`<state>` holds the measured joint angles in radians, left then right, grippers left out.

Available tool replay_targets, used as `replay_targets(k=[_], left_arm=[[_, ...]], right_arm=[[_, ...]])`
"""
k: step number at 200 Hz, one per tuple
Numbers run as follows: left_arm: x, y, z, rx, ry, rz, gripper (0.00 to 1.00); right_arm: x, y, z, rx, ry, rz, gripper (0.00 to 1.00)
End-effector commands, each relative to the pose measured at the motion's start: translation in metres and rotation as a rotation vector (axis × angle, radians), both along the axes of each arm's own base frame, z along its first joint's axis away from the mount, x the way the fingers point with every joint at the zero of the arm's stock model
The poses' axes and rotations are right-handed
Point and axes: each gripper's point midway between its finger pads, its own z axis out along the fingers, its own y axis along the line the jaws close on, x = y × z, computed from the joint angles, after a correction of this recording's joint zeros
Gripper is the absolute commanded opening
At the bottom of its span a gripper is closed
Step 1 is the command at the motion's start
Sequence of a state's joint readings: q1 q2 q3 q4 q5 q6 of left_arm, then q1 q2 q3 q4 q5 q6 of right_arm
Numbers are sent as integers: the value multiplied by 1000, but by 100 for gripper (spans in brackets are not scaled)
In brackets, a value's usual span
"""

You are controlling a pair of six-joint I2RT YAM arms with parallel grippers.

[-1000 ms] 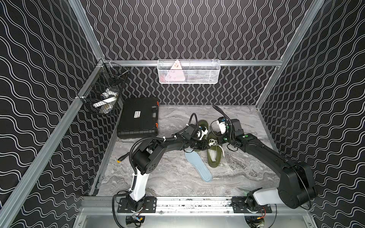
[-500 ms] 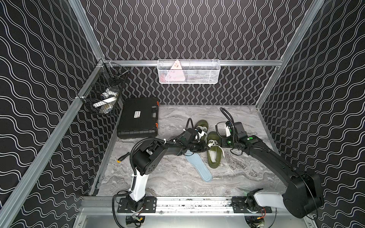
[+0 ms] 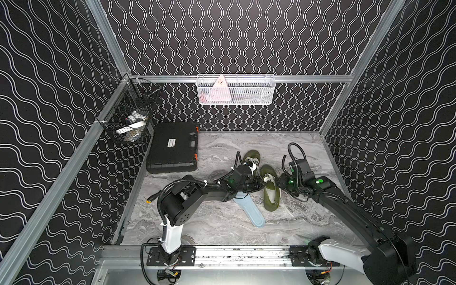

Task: Insert the insole into the shoe
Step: Adjust the shoe at the center of the board.

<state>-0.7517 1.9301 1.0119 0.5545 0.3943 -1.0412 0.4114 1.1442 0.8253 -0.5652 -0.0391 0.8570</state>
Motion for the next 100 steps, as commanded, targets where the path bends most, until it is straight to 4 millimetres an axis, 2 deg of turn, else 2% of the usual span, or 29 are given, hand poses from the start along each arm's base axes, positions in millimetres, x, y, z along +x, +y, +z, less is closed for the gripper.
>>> replay_targets(k=[1,28,68,100], left_arm=[[3,-6,19,-91,-27,1,0],[-7,-7,10,-79,-7,-47,0],[-16,-8,7,-70,-16,-87,0],[-20,-8,5,-59,-19,-108,0]], right_arm=[[-5,13,-12,209,54,-155,44],[-10,23,-23,346,54,-197,41],[-7,28,-15,424,23,-241,39],[-1,37,-32,475,48,-280,38]])
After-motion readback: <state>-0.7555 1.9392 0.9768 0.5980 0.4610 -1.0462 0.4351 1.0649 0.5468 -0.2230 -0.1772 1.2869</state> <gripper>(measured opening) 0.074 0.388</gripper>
